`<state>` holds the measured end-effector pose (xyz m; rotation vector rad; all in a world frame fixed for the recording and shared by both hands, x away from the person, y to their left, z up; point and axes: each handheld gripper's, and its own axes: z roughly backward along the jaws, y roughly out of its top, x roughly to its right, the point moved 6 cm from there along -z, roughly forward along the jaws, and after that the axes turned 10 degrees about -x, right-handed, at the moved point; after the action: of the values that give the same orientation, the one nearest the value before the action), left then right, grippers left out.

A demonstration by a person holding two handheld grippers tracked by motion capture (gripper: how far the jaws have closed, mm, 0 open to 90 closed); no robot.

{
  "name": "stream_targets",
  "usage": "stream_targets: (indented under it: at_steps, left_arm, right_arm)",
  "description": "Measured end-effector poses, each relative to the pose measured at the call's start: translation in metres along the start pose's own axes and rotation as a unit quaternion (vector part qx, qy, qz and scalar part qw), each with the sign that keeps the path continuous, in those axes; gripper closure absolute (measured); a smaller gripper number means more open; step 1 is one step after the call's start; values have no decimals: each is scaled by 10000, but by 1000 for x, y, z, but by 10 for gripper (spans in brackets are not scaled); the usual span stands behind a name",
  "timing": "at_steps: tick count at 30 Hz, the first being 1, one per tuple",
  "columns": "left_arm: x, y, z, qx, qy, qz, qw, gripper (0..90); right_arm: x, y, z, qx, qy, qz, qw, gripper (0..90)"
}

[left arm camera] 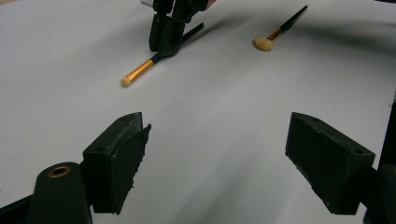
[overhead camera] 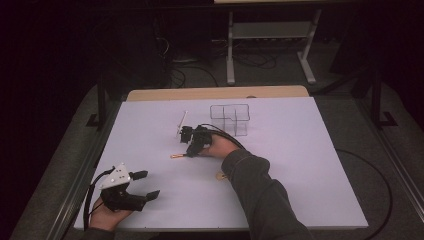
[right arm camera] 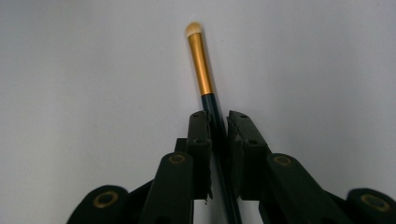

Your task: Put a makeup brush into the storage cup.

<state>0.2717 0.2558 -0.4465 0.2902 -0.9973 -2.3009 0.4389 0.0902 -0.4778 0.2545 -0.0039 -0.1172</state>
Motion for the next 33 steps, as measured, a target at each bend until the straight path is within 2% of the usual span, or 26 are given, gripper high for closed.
stream_targets:
  at_steps: [5,9,13,25,27,33]
  left_arm:
    - [0,0,-1,-22,-15,-15,10000,202]
    - [0,0,-1,-34,-18,-42,10000,211]
    - [-1,0,0,-17,-19,0,10000,216]
    - [-1,-1,1,-1,-62,21,10000,226]
    - [0,-1,1,0,-67,72,10000,226]
    - [0,0,0,8,-70,81,9999,226]
  right_arm:
    - [-2,1,-1,-53,-124,90,9999,820]
    - [-3,2,0,-125,-134,18,9998,828]
    - [-2,1,0,-103,-24,-118,9999,829]
    - [-2,-1,1,-88,52,-154,9998,829]
    - [-2,-2,2,-100,48,-150,9998,829]
    - [-3,-4,8,17,113,-169,9998,829]
